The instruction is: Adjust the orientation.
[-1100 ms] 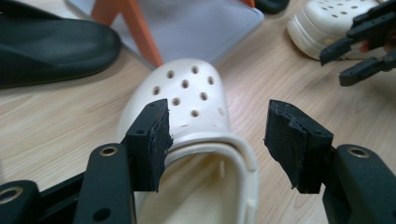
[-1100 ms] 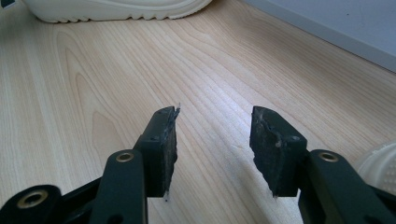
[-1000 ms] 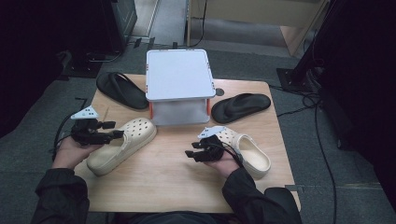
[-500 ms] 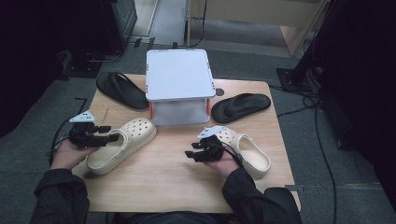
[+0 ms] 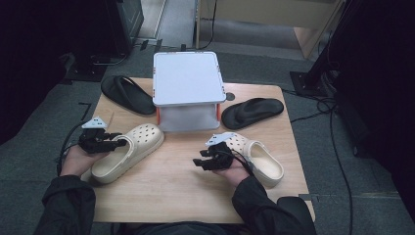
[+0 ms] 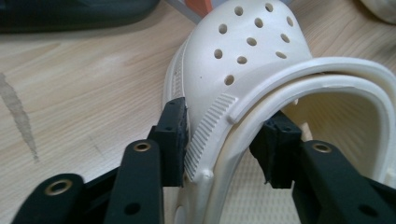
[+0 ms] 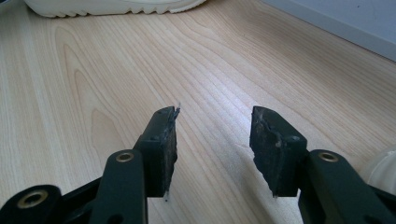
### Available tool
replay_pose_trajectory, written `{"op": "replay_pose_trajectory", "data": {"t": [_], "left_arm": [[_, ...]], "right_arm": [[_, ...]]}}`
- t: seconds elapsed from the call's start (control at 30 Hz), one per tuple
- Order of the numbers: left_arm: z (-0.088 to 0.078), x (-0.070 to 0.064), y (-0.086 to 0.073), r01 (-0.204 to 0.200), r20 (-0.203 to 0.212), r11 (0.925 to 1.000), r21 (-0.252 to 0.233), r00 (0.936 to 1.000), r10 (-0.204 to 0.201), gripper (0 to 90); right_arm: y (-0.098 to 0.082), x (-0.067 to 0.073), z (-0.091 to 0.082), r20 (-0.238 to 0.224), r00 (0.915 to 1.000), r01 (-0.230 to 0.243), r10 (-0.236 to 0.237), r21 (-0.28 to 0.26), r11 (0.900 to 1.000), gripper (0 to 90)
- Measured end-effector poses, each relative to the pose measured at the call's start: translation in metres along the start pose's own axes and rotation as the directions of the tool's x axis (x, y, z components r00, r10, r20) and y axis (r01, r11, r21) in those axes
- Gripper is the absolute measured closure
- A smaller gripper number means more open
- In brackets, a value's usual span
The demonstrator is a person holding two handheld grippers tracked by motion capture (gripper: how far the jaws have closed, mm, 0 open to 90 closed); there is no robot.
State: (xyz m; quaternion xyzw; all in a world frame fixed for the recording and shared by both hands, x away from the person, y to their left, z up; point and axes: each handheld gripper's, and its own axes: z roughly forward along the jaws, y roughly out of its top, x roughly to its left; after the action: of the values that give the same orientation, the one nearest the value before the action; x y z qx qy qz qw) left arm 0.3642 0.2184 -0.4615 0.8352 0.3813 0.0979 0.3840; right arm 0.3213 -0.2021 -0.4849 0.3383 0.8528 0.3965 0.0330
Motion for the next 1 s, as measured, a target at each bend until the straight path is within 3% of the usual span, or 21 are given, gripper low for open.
{"op": "replay_pose_trajectory", "data": {"t": [0.23,0.4,0.53,0.77,1.0], "left_arm": [[-0.004,-0.002,0.001,-0.048,-0.039,0.9988,-0.002,0.9981,0.048,69.3],[-0.012,-0.003,0.003,-0.026,-0.024,0.9992,-0.030,0.9994,0.025,76.1],[-0.015,-0.011,0.007,-0.061,-0.035,0.9973,-0.040,0.9976,0.060,76.3],[-0.012,-0.031,0.017,-0.116,0.000,0.9927,-0.035,0.9933,0.116,76.4],[0.006,-0.056,0.029,-0.148,0.056,0.9887,-0.023,0.9873,0.149,76.2]], "right_arm": [[0.000,0.000,0.000,0.000,1.0000,0.002,-0.002,-0.005,1.000,51.8],[0.000,-0.001,-0.001,0.002,1.0000,-0.007,0.007,-0.008,1.000,51.9],[0.001,-0.002,-0.002,0.004,1.0000,-0.006,0.006,-0.015,1.000,52.1],[0.001,-0.002,-0.004,0.008,0.9999,-0.007,0.007,-0.022,1.000,52.4],[0.001,-0.002,-0.006,0.012,0.9999,-0.003,0.004,-0.041,0.999,53.9]]}}
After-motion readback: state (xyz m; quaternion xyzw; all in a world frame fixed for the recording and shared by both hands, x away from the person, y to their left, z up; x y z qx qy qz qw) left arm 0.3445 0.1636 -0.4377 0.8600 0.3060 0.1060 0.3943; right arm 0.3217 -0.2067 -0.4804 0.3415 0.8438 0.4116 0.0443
